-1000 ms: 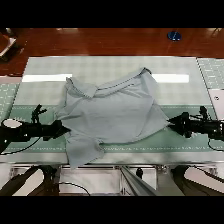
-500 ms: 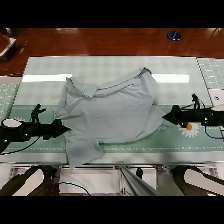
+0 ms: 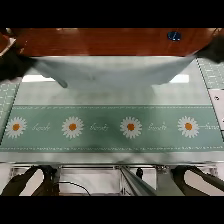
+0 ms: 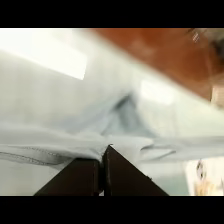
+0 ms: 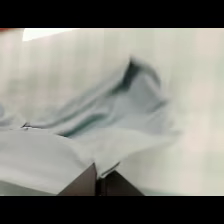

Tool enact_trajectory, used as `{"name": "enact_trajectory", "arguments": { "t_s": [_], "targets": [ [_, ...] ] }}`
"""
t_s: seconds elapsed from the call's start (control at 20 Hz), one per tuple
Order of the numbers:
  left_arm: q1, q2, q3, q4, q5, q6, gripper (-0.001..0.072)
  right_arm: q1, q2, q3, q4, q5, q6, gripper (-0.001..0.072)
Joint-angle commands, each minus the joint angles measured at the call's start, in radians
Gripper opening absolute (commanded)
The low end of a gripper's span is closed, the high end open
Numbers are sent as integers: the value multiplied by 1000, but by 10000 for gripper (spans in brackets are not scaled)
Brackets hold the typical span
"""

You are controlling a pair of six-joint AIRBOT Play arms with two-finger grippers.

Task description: Fold the shirts.

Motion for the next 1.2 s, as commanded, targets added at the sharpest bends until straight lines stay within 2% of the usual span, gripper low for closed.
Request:
{"name": "enact_trajectory", "arguments": {
  "t_s": [0.0, 0.15, 0.3, 0.4, 0.6, 0.75, 1.0, 1.15],
  "targets": [
    [30, 45, 370, -57, 1, -31, 22, 3, 147, 296, -122, -8, 53, 27],
    [92, 105, 575, 43, -51, -69, 21, 3, 320, 313, -159, -27, 31, 27],
    [180, 215, 681, 315, -97, -156, 21, 4, 446, 313, -296, -5, 58, 27],
    [175, 299, 679, 463, -101, -197, 21, 4, 507, 313, -319, 16, 68, 27],
    [-16, 395, 679, 774, -109, -278, 22, 4, 562, 312, -344, 56, 70, 27],
    [-116, 395, 671, 962, -179, -336, 22, 4, 562, 288, -363, 71, 76, 27],
    [-124, 375, 434, 959, -200, -388, 21, 4, 554, 40, -325, 92, 75, 27],
    [-125, 306, 231, 826, -152, -386, 22, 4, 477, -158, -194, 79, 10, 27]
  ]
}}
